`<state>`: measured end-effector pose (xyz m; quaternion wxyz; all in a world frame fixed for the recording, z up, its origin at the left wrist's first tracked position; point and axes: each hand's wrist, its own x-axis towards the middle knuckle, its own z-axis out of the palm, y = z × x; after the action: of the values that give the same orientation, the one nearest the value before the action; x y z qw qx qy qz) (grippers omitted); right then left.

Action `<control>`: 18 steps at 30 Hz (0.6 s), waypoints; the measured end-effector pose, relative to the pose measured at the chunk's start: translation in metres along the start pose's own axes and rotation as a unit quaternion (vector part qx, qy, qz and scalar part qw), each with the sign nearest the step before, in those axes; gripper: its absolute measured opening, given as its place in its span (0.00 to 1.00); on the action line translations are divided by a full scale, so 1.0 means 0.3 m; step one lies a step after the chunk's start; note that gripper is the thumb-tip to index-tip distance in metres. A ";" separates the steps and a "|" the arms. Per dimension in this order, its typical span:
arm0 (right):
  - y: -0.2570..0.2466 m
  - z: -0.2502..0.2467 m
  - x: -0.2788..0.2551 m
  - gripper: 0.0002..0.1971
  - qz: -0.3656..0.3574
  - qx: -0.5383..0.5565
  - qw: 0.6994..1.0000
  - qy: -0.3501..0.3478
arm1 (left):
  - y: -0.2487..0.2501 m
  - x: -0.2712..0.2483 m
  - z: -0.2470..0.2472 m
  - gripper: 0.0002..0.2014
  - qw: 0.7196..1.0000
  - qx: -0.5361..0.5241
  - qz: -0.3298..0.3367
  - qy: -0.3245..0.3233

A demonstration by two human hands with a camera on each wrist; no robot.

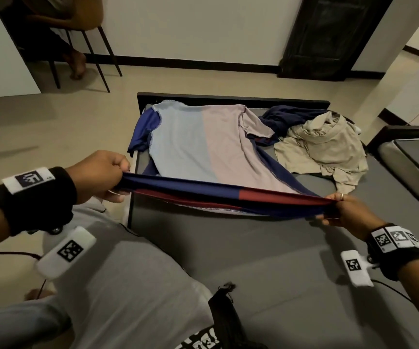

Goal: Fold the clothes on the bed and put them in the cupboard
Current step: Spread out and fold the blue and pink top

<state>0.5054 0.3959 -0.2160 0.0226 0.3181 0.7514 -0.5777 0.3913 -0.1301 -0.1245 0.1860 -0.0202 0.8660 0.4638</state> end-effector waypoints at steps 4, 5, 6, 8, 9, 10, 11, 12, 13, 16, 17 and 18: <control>0.001 0.002 0.005 0.17 -0.014 -0.055 0.998 0.002 | -0.026 0.027 -0.033 0.14 0.981 0.180 0.068 0.012; 0.000 -0.005 0.004 0.17 -0.020 -0.084 0.996 0.001 | -0.035 0.025 -0.037 0.15 0.956 0.276 0.096 0.004; 0.002 -0.016 0.007 0.16 -0.026 -0.122 0.992 0.000 | -0.040 0.015 -0.035 0.15 0.927 0.358 0.115 -0.015; 0.012 -0.043 0.018 0.16 -0.043 -0.197 0.980 -0.002 | -0.055 -0.009 -0.020 0.16 0.877 0.456 0.134 -0.069; 0.018 -0.054 0.023 0.16 -0.050 -0.231 0.972 -0.003 | -0.068 -0.018 -0.012 0.15 0.860 0.482 0.137 -0.101; 0.024 -0.062 0.026 0.16 -0.058 -0.264 0.963 -0.004 | -0.083 -0.027 -0.005 0.15 0.842 0.504 0.142 -0.129; 0.029 -0.065 0.027 0.15 -0.066 -0.297 0.953 -0.007 | -0.097 -0.034 0.003 0.14 0.822 0.530 0.151 -0.147; 0.034 -0.063 0.025 0.15 -0.074 -0.327 0.942 -0.012 | -0.116 -0.033 0.011 0.14 0.800 0.558 0.159 -0.153; 0.038 -0.055 0.024 0.16 -0.083 -0.353 0.932 -0.018 | -0.128 -0.033 0.022 0.15 0.779 0.584 0.168 -0.152; 0.052 -0.007 0.004 0.15 -0.116 -0.422 0.898 -0.045 | -0.104 -0.047 0.067 0.23 0.737 0.622 0.189 -0.184; 0.059 0.007 -0.001 0.15 -0.128 -0.444 0.885 -0.050 | -0.086 -0.053 0.081 0.23 0.729 0.624 0.189 -0.210; 0.064 0.017 -0.004 0.13 -0.141 -0.462 0.874 -0.050 | -0.068 -0.056 0.094 0.21 0.721 0.625 0.194 -0.230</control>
<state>0.5143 0.3933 -0.2336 0.1232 0.1328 0.9675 -0.1767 0.4198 -0.1211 -0.1491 0.2557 0.3758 0.8751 -0.1663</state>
